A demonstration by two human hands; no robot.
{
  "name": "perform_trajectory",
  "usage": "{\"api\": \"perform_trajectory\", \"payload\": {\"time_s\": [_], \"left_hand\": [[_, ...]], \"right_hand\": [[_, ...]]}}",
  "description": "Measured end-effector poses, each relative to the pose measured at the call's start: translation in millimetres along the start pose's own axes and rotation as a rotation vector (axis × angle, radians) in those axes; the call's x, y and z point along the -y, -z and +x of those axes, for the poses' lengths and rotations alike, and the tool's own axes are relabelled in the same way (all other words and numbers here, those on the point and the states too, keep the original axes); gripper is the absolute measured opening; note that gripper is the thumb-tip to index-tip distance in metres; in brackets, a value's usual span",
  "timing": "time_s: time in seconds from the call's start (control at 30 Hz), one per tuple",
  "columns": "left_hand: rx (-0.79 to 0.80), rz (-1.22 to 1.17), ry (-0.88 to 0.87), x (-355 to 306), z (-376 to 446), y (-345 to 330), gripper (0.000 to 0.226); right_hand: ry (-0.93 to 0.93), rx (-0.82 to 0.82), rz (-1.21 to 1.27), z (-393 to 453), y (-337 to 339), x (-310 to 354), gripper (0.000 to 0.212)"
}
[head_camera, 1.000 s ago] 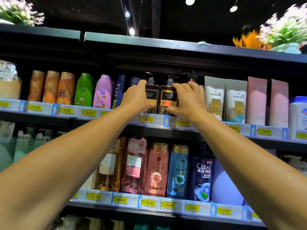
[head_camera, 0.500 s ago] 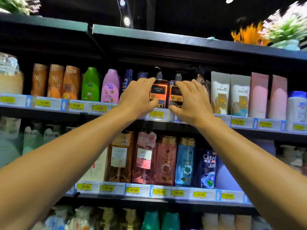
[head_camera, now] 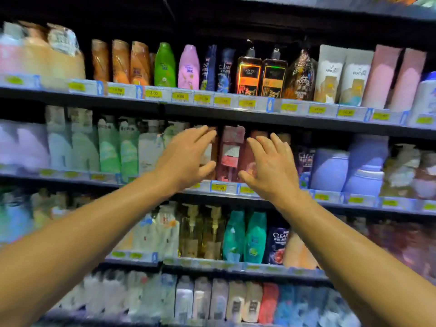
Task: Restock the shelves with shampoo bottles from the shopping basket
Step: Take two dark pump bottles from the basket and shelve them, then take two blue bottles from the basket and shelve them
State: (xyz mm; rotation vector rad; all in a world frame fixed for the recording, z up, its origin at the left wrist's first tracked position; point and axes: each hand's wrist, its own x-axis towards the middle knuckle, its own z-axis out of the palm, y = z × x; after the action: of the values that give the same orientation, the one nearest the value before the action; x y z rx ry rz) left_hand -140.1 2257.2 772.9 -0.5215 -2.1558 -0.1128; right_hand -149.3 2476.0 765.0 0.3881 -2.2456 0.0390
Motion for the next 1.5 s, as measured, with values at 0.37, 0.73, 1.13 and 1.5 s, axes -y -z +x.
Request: {"api": "perform_trajectory", "payload": {"time_s": [0.37, 0.73, 1.13, 1.5], "left_hand": [[0.293, -0.039, 0.137, -21.5, -216.9, 31.5, 0.072], [0.667, -0.146, 0.452, 14.3, -482.0, 71.3, 0.068], [0.950, -0.301, 0.528, 190.4, -679.0, 69.3, 0.066], [1.189, -0.358, 0.480, 276.0, -809.7, -33.6, 0.065]], "right_hand": [[0.050, 0.334, 0.218, -182.6, -25.2, 113.7, 0.083], [0.143, 0.817, 0.533, -365.6, -80.9, 306.2, 0.082], [-0.116, 1.276, 0.518, -440.4, -188.6, 512.4, 0.062], [-0.342, 1.530, 0.481, -523.7, -317.3, 591.6, 0.063]]}}
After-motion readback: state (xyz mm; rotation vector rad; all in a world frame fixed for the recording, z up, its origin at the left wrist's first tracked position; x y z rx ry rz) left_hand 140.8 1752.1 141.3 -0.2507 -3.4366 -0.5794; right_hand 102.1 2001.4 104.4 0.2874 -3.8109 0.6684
